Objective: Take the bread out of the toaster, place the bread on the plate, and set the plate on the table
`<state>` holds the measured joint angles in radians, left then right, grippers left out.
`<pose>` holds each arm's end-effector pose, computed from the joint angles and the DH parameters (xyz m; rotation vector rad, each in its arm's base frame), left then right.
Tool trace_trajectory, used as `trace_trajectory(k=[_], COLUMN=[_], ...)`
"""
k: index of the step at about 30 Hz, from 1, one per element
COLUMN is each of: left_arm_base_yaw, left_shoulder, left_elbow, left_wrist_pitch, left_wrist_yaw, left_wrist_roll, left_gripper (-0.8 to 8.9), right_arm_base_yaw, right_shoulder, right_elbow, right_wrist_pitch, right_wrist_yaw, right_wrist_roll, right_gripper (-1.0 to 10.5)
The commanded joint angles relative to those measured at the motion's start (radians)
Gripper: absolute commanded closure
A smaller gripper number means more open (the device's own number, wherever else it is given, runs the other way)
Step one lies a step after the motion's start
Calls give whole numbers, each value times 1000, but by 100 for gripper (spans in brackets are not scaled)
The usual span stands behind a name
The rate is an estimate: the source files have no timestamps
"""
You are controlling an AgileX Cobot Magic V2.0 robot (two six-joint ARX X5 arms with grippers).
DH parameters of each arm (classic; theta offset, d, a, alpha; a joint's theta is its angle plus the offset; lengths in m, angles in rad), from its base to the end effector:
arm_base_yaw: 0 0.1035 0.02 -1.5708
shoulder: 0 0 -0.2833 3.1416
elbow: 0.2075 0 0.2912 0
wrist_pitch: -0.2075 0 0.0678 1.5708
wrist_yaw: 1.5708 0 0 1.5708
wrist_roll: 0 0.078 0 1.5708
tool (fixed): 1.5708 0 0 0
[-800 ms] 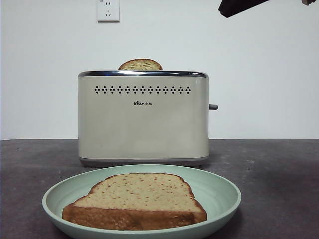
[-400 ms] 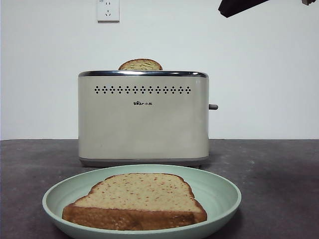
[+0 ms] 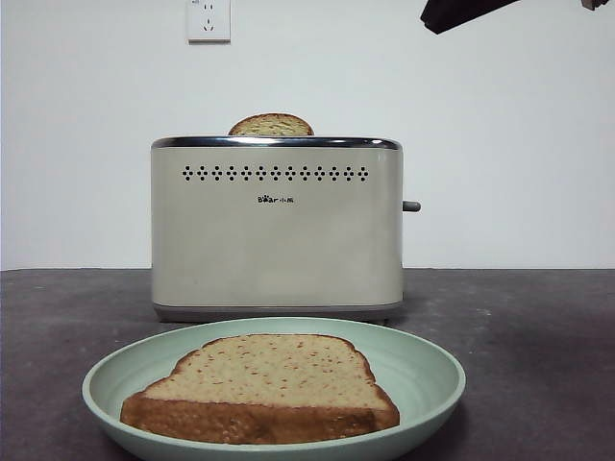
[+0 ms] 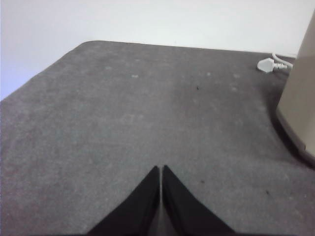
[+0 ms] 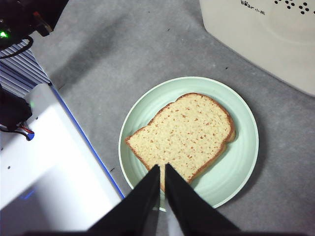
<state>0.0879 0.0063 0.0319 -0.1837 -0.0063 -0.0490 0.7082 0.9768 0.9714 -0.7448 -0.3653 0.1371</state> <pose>0.1633 0.0149 0.1496 -0.0553 0.1557 0.0979 0.1715 0.1835 0.3008 -0.0163 0.8418 0.9644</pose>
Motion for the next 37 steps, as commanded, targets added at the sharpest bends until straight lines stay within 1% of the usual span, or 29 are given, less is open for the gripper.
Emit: trace_trajectory(k=[1,30,33,37], left_arm_base_yaw=[3,3,3,3], left_shoulder=[-3,-3,-3,-3], left_elbow=[-25,-24,-24,-24], left_wrist_pitch=[-2,-2,-2,-2], left_wrist_yaw=[-5,5,5,5], left_wrist_roll=[-41,-50,-50,-50], left_gripper=[803,803,803,803], right_arm_base_yaw=[9,9,-4,-105], right_shoulder=[7,7,-5,-59], right_elbow=[13,13,13,6], right_wrist_pitch=[8,8,50,180], right_wrist_yaw=[0,-1,13,61], right_wrist_roll=[-7,-7,-64,-145], right_gripper=[943,943,943,943])
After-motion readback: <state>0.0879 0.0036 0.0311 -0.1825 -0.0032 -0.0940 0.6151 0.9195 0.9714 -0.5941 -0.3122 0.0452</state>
